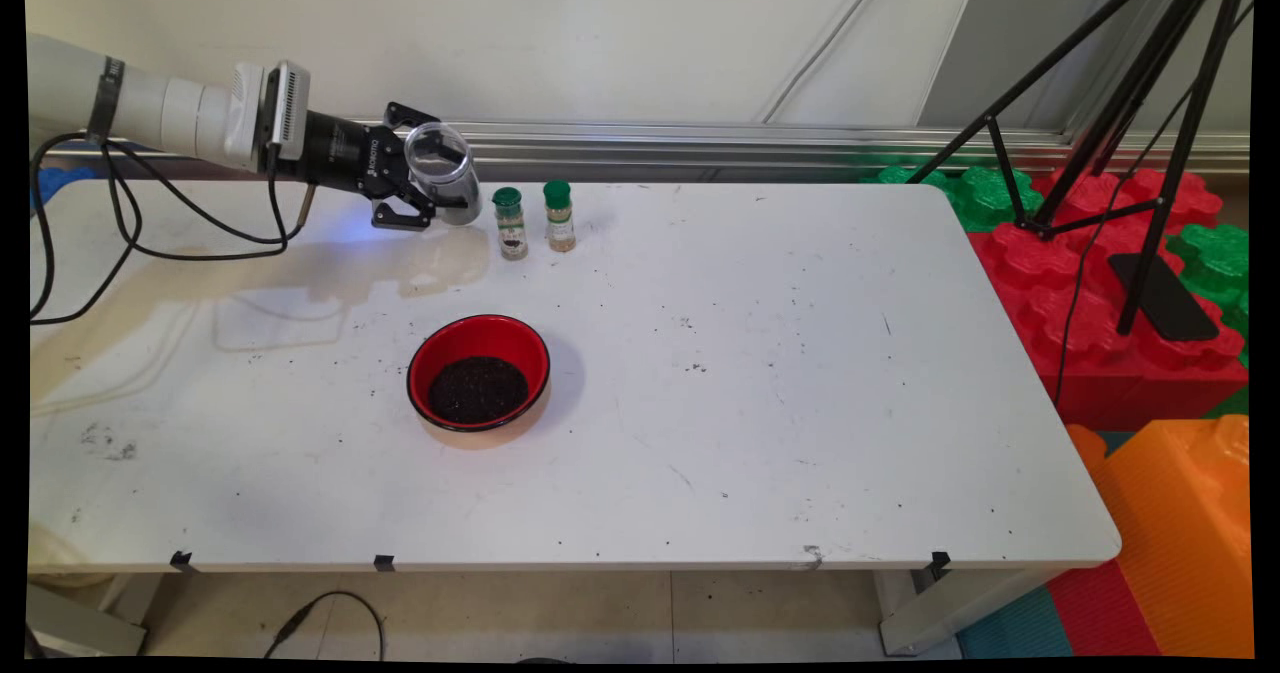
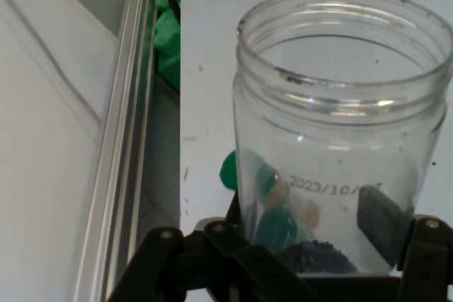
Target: Pour the black seasoning powder in the red bowl
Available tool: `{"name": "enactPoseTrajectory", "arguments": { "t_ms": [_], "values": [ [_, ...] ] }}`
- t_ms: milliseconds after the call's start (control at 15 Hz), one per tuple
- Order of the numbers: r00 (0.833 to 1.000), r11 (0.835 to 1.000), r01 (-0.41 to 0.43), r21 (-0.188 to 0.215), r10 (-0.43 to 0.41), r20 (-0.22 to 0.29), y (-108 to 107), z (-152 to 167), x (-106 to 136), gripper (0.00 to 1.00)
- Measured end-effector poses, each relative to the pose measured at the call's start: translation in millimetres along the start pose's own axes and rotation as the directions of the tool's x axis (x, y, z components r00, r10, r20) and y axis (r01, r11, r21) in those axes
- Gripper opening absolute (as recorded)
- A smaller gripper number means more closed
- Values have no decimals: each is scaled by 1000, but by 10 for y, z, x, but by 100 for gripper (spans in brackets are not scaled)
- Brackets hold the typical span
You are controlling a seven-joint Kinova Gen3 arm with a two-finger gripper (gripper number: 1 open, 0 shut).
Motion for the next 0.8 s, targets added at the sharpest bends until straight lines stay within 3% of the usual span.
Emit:
{"name": "enactPoseTrajectory", "arguments": {
  "t_ms": [333,800],
  "values": [
    [992,992,-126,5,126,-1,88,51,129,0],
    [956,956,-292,17,292,6,225,134,276,0]
  ]
}}
